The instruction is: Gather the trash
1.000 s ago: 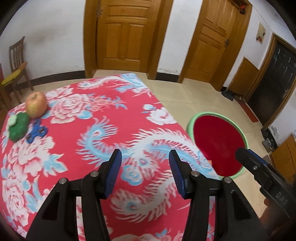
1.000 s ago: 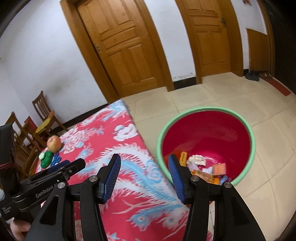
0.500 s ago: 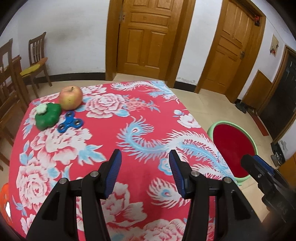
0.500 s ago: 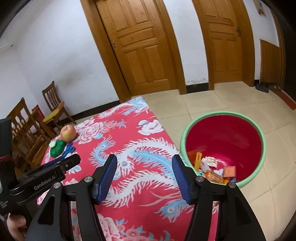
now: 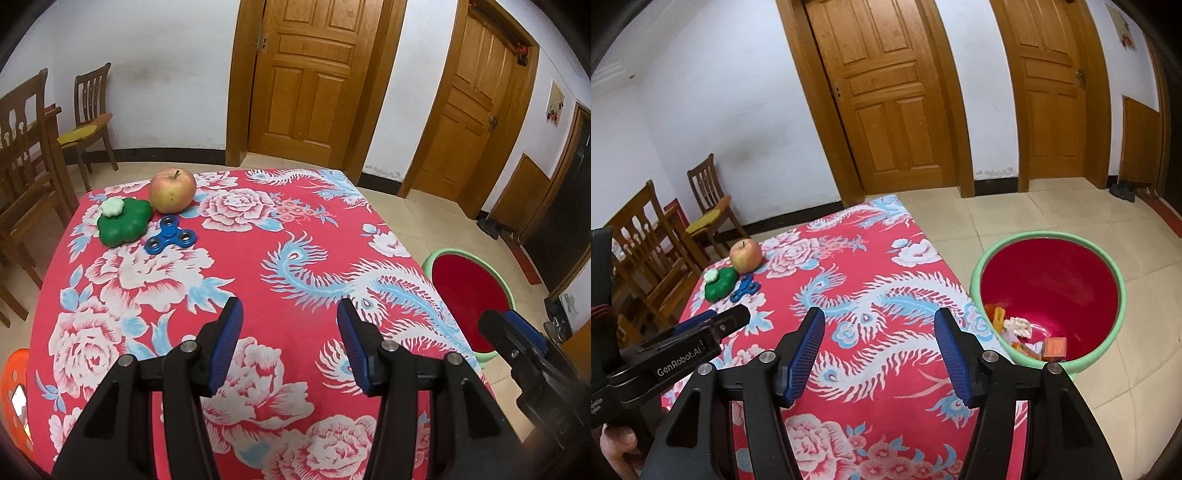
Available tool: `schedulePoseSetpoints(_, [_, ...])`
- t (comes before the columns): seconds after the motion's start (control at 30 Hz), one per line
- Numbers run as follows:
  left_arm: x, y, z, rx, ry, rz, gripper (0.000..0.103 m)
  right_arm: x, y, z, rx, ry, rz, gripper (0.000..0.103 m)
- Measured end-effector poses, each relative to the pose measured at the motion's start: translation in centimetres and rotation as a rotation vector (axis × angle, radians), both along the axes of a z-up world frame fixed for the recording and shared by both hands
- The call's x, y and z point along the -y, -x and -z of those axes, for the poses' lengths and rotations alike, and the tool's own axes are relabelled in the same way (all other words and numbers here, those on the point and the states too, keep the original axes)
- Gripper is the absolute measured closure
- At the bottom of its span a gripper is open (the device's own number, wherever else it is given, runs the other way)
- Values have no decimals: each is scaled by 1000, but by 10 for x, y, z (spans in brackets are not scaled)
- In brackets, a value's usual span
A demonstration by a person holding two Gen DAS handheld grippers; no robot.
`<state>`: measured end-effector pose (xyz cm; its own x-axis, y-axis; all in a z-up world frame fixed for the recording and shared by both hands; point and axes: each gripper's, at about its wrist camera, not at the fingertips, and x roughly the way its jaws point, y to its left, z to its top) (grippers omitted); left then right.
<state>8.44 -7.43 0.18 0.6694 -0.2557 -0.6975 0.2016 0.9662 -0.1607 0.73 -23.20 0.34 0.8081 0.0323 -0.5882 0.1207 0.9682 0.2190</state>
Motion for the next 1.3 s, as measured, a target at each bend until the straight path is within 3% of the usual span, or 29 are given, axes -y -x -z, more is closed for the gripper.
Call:
schedulePoseSetpoints(0.43, [-6, 14, -12, 46, -3, -16, 50, -8, 9, -10, 31, 18, -4, 40])
schedulePoseSetpoints(1.3, [-8, 18, -15, 49, -3, -23, 50, -10, 13, -14, 43, 20, -7, 40])
